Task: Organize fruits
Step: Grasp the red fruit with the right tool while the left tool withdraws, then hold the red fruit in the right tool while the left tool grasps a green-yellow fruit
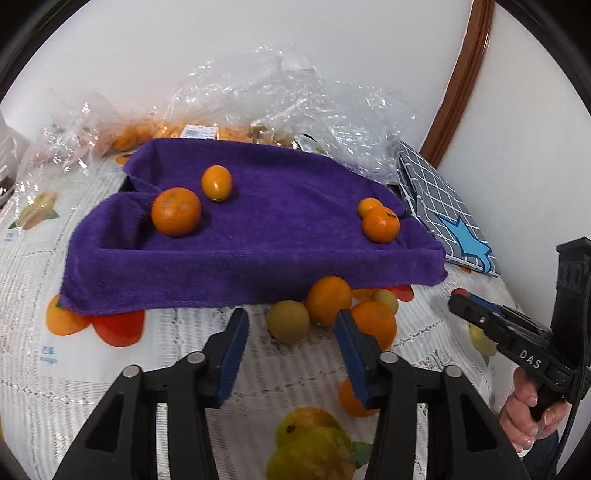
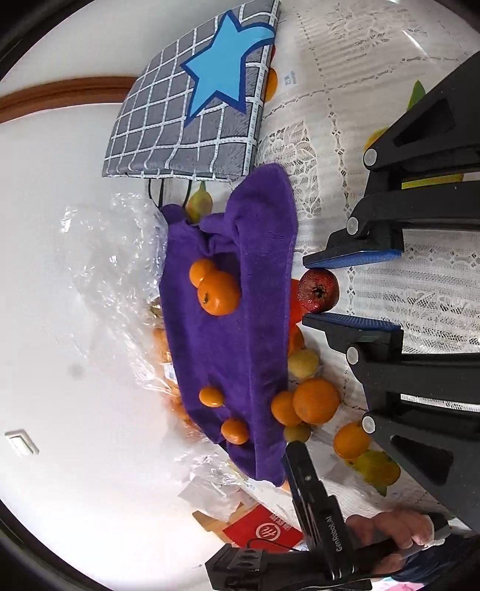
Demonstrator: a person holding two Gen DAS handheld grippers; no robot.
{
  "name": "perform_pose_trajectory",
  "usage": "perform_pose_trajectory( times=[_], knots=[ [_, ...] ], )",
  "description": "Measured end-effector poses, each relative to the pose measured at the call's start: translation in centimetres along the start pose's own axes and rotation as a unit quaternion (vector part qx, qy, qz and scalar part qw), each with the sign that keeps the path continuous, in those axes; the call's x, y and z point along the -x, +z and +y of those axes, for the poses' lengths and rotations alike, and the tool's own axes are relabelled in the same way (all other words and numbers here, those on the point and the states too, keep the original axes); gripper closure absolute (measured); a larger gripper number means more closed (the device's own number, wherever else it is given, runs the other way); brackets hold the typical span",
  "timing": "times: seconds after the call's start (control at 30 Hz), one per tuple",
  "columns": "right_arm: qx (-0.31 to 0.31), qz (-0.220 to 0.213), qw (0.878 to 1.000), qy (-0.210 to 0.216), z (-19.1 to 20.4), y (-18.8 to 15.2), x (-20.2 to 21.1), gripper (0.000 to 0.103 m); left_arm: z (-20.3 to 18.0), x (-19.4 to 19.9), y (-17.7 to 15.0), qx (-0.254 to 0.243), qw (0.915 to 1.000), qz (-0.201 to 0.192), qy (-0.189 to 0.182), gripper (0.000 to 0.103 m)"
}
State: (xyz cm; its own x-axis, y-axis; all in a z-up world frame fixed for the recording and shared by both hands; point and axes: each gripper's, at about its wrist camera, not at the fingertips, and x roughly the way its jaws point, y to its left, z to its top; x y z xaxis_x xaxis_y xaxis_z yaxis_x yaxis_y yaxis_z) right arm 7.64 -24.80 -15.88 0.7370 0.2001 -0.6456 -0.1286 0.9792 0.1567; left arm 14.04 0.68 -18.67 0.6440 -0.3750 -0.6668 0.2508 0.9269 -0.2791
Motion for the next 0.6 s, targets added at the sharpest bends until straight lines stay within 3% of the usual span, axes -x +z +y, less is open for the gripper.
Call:
perform_pose_trajectory(
  times=[0.33, 0.6],
  knots=[
    [0.029, 0.008, 0.999, 0.013, 1.4, -0.2, -0.4, 0.079, 0.6, -1.1, 0.2, 0.027, 0.9994, 0.02, 0.009, 0.079],
    [0.021, 0.009, 1.0, 0.015, 1.1, -0.2, -0.5, 0.079, 1.4, 0.1, 0.2, 0.047, 0.9988, -0.013, 0.005, 0.08]
  ],
)
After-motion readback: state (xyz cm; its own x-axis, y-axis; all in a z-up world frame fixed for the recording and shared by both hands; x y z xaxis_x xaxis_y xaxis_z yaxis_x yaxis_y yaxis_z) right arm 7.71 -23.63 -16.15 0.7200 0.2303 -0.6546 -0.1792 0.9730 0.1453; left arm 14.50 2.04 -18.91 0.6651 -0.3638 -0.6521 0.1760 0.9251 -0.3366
